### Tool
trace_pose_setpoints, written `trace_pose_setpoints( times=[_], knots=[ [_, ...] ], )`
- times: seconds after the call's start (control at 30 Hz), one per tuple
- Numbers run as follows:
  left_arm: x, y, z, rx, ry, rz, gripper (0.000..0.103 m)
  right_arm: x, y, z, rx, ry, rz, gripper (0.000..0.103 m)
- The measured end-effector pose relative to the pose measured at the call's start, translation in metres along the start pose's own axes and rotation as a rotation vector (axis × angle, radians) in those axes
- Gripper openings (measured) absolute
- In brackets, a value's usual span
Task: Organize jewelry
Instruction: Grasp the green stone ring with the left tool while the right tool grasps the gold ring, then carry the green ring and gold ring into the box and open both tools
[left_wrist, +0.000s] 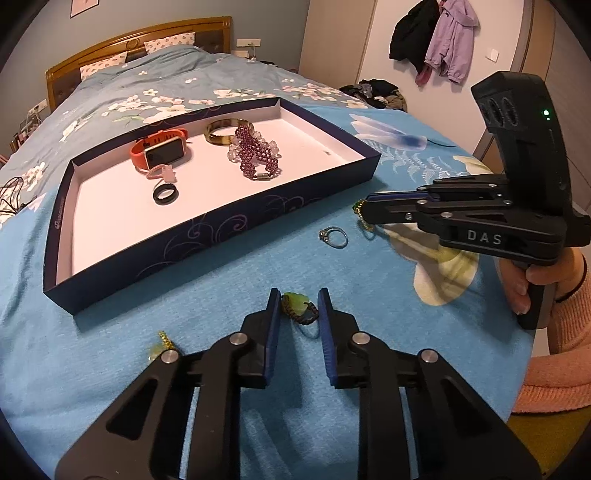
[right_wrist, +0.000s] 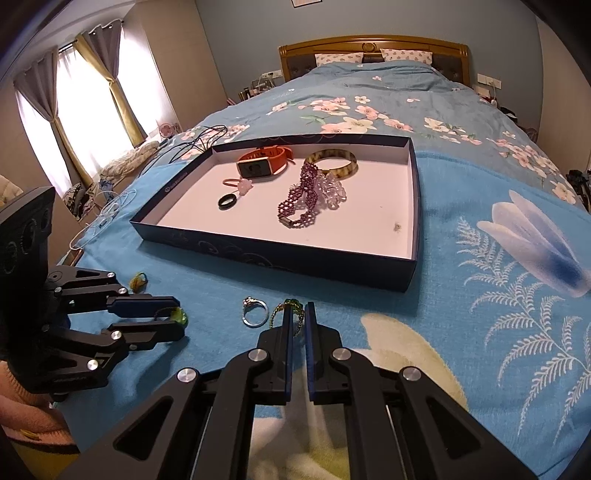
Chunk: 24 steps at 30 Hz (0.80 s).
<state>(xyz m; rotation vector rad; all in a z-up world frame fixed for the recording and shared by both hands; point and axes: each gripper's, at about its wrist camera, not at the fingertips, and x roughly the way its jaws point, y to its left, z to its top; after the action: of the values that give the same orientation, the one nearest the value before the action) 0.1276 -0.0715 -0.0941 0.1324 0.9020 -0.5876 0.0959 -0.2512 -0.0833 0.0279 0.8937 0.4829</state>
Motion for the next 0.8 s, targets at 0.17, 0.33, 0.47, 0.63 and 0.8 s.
trace_pose_setpoints(
  times=[0.17,0.33,0.47,0.63,0.8],
  knots=[
    [-0.002,-0.001,0.000,0.001,-0.011,0.015,0.020,-0.006,0.003,-0.003,0.002,-0.017,0.012,0.005],
    [-0.008,-0.001,-0.001,-0.007,-0.031,0.016,0.020,-0.013,0.004,-0.003,0.005,-0.034,0.032,0.005],
    [-0.013,0.001,0.000,-0.016,-0.049,0.017,0.020,-0.018,0.008,-0.001,-0.001,-0.054,0.041,0.005],
    [-0.023,0.003,0.003,-0.024,-0.081,0.018,0.020,-0.026,0.011,0.003,-0.005,-0.083,0.048,0.005],
    [-0.035,0.004,0.007,-0.030,-0.115,0.020,0.020,-0.031,0.013,0.006,-0.006,-0.107,0.060,0.005]
  ],
)
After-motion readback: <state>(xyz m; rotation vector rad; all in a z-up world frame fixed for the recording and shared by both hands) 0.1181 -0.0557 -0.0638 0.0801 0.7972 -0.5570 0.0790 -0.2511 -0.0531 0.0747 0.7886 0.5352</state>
